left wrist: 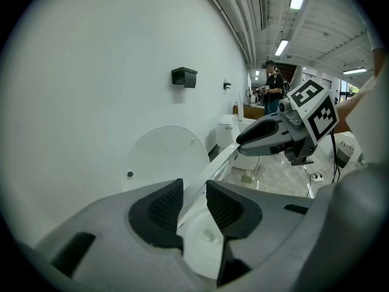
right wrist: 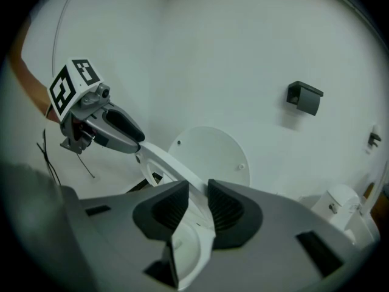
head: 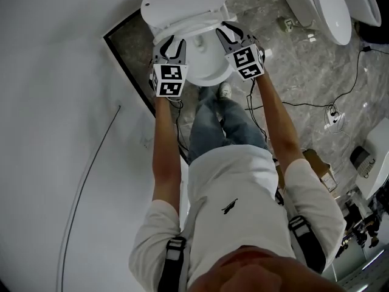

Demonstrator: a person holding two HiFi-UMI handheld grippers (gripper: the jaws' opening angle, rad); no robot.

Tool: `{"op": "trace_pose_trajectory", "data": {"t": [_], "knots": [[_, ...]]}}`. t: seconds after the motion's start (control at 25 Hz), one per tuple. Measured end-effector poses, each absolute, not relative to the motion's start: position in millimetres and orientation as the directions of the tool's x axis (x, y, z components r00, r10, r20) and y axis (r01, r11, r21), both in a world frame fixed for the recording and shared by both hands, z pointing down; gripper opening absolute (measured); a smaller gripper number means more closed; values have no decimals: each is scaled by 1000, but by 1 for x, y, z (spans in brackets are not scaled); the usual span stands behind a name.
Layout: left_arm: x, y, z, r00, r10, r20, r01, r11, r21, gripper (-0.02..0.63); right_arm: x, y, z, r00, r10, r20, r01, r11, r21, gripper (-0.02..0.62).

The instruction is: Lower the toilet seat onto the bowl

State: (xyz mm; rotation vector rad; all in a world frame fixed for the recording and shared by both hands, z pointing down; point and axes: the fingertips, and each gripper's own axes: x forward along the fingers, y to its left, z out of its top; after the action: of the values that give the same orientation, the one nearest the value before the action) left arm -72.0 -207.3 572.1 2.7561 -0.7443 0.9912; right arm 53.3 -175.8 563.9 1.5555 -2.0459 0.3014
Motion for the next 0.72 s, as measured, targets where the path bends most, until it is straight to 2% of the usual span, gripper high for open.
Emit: {"op": "trace_pose_trajectory", "data": {"t": [0.72], "knots": [[-84, -164, 587, 665, -404, 628, -475, -878, -61, 118, 42, -134, 579, -231, -784, 576, -918, 372, 138, 106]]}}
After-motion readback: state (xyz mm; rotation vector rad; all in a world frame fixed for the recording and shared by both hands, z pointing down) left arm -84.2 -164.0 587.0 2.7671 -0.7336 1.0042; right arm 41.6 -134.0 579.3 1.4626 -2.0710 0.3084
